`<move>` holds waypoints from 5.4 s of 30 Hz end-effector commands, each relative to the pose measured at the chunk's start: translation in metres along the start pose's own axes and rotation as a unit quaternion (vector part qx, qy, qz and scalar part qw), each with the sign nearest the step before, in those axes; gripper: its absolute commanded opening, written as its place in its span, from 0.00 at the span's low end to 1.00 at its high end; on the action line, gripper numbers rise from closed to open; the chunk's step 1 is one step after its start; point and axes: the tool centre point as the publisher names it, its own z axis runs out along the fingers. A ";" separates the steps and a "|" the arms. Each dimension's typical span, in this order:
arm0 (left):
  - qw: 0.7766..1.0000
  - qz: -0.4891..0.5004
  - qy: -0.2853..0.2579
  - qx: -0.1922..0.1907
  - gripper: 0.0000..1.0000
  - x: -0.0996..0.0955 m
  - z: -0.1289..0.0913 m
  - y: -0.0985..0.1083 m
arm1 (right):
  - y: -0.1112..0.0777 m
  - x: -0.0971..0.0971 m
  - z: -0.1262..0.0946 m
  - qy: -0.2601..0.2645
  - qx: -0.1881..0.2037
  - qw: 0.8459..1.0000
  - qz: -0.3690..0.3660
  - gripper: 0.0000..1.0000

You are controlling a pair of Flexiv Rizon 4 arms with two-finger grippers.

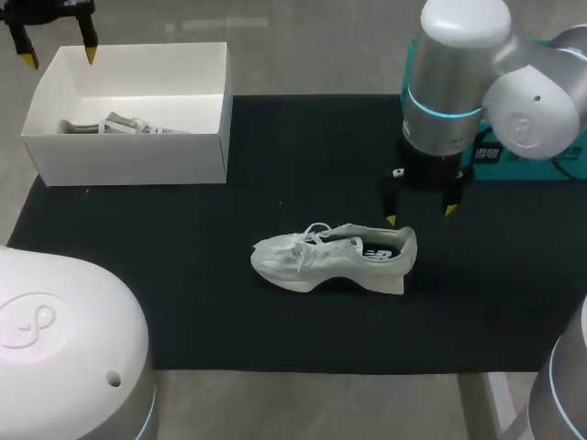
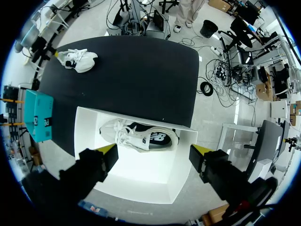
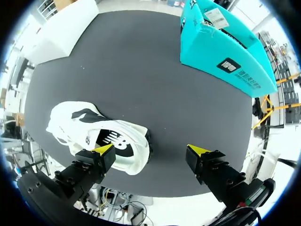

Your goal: Take the shoe out of the shoebox, open the shoe tongue, remove and reinsert the insole, then place the shoe into the shoebox

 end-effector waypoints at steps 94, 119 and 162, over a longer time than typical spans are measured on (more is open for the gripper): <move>1.000 0.000 0.001 0.000 1.00 0.000 0.000 0.000 | -0.004 -0.044 0.028 0.352 -0.359 0.655 -0.564 1.00; 1.000 0.000 0.001 0.000 1.00 0.000 0.000 0.000 | -0.021 -0.015 0.087 0.269 -0.361 0.718 -0.532 1.00; 1.000 0.000 0.001 0.000 1.00 0.000 0.000 0.000 | 0.003 0.039 0.116 0.310 -0.415 0.674 -0.527 1.00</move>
